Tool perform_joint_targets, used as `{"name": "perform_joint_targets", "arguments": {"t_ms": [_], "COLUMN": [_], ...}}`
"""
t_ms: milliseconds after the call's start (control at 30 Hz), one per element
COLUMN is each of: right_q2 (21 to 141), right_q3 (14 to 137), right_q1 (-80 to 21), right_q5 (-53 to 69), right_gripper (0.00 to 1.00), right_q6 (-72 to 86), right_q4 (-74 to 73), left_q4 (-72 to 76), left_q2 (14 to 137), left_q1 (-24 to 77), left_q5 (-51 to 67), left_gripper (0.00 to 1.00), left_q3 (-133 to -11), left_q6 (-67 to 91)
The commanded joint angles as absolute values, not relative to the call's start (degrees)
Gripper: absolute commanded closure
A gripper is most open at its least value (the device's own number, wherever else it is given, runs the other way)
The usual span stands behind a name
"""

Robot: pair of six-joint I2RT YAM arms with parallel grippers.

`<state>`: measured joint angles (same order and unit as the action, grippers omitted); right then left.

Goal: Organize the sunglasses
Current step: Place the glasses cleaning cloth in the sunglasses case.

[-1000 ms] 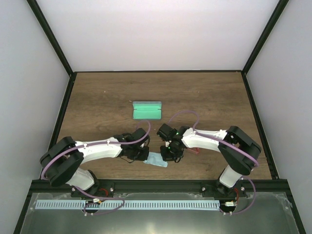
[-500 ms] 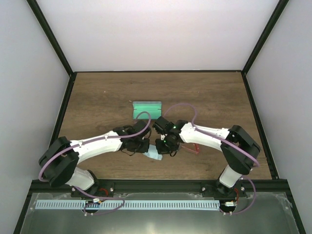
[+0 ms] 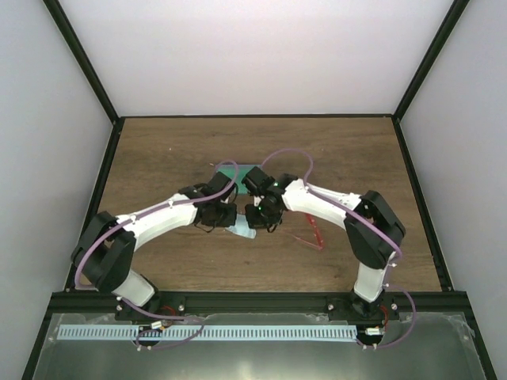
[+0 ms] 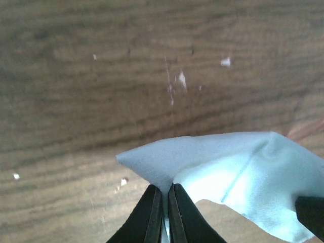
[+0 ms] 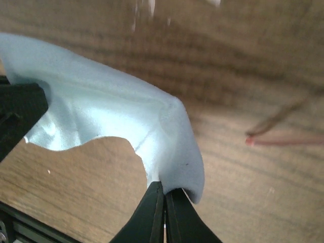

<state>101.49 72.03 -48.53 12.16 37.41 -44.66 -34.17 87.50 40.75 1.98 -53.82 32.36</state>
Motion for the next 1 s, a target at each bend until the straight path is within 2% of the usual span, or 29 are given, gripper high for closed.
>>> {"name": "perform_joint_targets", "arguments": {"t_ms": [0, 500, 967], "right_q2": [106.0, 121.28, 130.3], "right_q3": [80.36, 103.72, 116.3], "right_q1": [-45.49, -37.74, -34.44], "right_q5": [11.38, 12.5, 14.04], "right_gripper": [0.99, 0.99, 0.99], "right_q6": [33.38, 24.56, 23.16], "right_q4": [-47.12, -53.83, -56.7], "left_q4": [-34.82, -33.91, -35.3], "left_q2": [90.67, 101.49, 110.12], "left_q1": [37.98, 31.21, 24.98], "left_q5": [2.17, 3.6, 5.72], "left_gripper": [0.96, 0.96, 0.96], "left_q3": [-58.73, -71.0, -80.33], "left_q6": [28.2, 25.83, 20.49]}}
